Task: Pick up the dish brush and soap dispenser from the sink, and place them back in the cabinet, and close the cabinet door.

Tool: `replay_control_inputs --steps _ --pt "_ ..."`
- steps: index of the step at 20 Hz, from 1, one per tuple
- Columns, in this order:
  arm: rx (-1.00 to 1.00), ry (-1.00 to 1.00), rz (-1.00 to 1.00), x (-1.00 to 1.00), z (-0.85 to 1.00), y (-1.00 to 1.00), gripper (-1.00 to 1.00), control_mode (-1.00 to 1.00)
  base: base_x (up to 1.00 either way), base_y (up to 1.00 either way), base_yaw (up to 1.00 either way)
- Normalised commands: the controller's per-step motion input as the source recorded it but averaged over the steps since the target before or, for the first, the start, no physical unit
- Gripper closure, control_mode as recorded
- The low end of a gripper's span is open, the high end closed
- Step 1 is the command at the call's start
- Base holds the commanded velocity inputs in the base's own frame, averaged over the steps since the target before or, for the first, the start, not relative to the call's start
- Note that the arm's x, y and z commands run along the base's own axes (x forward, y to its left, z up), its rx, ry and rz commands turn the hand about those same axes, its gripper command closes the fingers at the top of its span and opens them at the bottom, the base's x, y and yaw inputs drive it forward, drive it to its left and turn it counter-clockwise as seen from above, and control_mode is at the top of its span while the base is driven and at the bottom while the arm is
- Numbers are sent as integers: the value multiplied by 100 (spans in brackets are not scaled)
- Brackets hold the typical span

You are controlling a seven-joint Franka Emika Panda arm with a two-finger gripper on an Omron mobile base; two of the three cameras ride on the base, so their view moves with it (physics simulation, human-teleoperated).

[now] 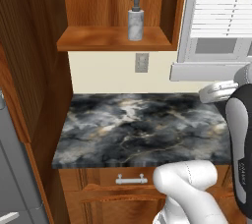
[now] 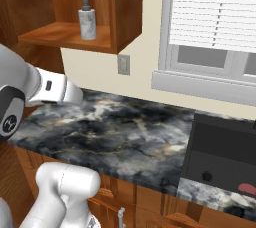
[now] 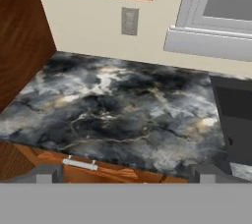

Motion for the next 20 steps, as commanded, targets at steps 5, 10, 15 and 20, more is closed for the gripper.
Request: replay_control_inputs --steps 5,10,15,20 --pt "0 10 0 -1 -15 -3 -100 -100 0 0 0" --pt "0 0 0 -5 -22 -5 -100 100 -5 -4 0" --pt "0 0 0 0 0 0 -100 100 -22 -28 -1" --pt "0 0 0 0 0 0 -100 100 -32 -46 -11"
